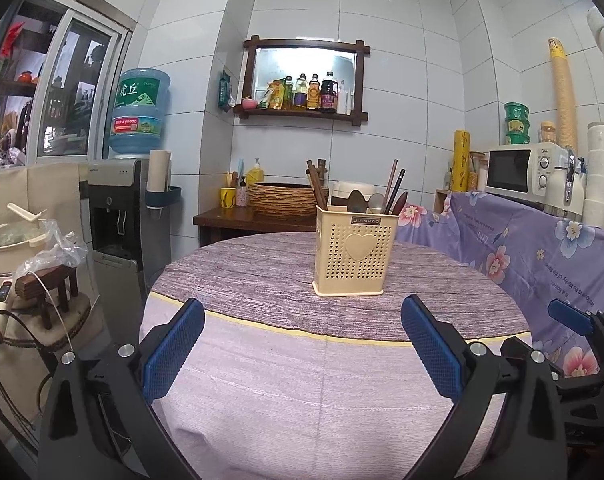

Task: Organize utensils

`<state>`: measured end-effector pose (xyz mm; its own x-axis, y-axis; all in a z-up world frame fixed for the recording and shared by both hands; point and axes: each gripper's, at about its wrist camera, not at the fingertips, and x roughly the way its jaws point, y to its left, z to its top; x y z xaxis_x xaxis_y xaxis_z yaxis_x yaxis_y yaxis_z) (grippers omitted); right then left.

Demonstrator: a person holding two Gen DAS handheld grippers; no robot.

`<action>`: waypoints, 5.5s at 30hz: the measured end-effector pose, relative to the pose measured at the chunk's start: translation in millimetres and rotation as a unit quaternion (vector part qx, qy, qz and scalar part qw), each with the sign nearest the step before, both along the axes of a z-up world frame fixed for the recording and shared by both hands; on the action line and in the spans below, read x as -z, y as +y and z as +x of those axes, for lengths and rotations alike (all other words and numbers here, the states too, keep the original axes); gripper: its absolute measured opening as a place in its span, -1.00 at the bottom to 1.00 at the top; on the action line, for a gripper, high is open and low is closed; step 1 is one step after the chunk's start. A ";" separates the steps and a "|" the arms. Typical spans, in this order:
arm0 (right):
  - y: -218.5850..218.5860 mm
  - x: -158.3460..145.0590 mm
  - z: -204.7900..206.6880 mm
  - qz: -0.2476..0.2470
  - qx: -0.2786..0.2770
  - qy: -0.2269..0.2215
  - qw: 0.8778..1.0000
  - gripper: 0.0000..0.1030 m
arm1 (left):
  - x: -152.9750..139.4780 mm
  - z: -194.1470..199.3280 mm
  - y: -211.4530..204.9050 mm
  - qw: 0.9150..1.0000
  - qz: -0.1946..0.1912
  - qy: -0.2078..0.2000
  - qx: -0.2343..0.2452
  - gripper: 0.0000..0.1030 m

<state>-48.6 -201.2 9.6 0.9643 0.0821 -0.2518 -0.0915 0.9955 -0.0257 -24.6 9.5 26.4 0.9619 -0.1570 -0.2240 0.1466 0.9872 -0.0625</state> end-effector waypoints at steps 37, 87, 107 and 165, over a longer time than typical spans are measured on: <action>1.0 4.0 2.8 0.001 -0.001 0.009 1.000 0.89 | 4.3 3.1 -1.4 1.000 0.001 0.013 -0.003 0.90; 2.6 4.7 3.9 0.001 -0.002 0.013 1.000 0.89 | 7.7 4.6 -3.8 1.000 0.003 0.015 -0.003 0.90; 4.3 7.3 3.4 0.002 -0.001 0.015 1.000 0.89 | 7.2 2.6 -3.1 1.000 0.010 0.011 -0.004 0.90; 10.3 13.9 0.9 0.000 -0.004 0.017 1.000 0.89 | 12.2 3.8 -0.5 1.000 0.008 0.019 -0.009 0.90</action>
<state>-47.7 -190.9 -4.3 0.9543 0.0895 -0.2852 -0.1000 0.9947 -0.0224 -20.8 8.9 14.2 0.9549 -0.1365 -0.2636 0.1270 0.9905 -0.0529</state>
